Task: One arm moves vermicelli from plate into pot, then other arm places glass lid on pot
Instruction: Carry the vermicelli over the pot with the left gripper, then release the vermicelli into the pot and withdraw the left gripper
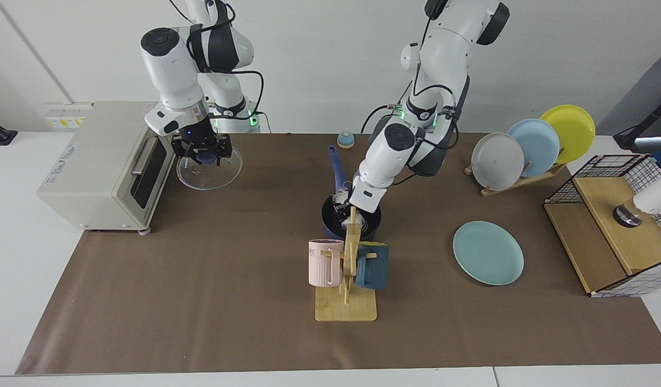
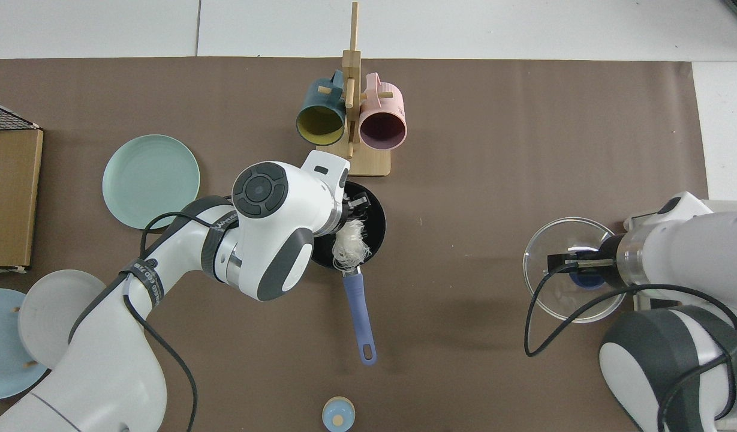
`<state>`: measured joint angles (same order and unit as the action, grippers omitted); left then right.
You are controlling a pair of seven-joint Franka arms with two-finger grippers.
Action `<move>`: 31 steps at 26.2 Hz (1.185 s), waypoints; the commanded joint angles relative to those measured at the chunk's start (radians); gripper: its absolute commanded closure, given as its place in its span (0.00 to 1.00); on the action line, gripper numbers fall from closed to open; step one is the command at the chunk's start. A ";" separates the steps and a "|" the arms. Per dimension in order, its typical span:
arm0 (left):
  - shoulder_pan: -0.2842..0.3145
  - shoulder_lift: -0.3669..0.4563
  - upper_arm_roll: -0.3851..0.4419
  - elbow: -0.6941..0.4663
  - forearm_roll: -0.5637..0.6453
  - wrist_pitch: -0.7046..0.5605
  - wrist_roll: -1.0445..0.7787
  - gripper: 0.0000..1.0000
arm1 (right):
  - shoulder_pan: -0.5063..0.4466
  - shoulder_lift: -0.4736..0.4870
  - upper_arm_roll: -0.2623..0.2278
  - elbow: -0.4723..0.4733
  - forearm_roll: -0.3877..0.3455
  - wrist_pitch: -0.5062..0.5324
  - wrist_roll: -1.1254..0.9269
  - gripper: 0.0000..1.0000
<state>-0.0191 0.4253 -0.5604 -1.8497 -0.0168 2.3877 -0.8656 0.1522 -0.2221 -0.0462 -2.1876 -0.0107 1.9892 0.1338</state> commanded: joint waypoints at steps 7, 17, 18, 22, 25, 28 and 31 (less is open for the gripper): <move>0.010 -0.025 0.011 0.021 0.012 -0.019 0.002 0.00 | -0.032 0.000 0.048 0.014 0.028 -0.020 0.023 1.00; 0.050 -0.082 0.020 0.231 0.075 -0.390 0.086 0.00 | -0.033 0.012 0.163 0.015 0.031 -0.003 0.222 1.00; 0.054 -0.091 0.025 0.244 0.075 -0.422 0.115 0.00 | -0.033 0.014 0.179 0.015 0.031 -0.001 0.248 1.00; 0.076 -0.157 0.066 0.256 0.075 -0.505 0.207 0.00 | -0.031 0.030 0.242 0.020 0.032 0.034 0.340 1.00; 0.076 -0.212 0.121 0.256 0.071 -0.562 0.302 0.00 | -0.031 0.056 0.296 0.057 0.032 0.033 0.447 1.00; 0.077 -0.264 0.175 0.256 0.058 -0.622 0.405 0.00 | -0.023 0.090 0.324 0.106 0.032 0.017 0.529 1.00; 0.077 -0.322 0.244 0.254 0.055 -0.694 0.520 0.00 | -0.017 0.127 0.361 0.143 0.032 0.017 0.598 1.00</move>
<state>0.0593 0.1952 -0.3964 -1.5779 0.0454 1.7874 -0.4910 0.1406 -0.1654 0.2721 -2.1336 0.0035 2.0181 0.6362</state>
